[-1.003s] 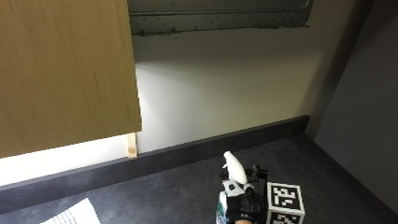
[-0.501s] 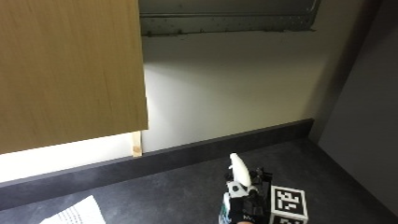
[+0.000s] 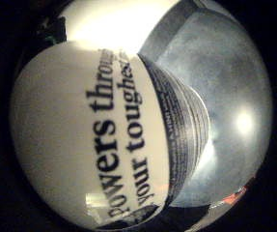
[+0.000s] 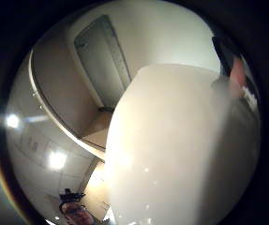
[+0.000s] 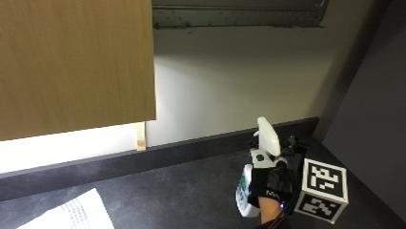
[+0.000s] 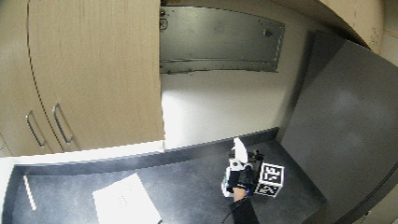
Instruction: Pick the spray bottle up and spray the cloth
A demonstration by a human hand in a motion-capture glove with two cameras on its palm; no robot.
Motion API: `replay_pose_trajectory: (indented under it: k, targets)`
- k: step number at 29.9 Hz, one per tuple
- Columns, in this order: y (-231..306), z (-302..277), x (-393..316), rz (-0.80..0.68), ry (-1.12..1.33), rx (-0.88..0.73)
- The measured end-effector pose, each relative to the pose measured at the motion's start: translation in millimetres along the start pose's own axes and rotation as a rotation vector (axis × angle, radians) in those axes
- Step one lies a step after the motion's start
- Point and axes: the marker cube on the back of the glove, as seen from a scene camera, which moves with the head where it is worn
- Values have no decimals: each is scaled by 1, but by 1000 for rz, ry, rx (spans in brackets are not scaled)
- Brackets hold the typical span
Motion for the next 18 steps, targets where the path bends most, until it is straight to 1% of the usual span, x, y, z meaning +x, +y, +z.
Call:
replay_pose_trajectory:
  k: [3,8,18]
  targets:
    - [0,-2,-10,-28,-4,8]
    - [6,2,-16,-32,0,2]
    - [37,43,-10,-24,26,-115]
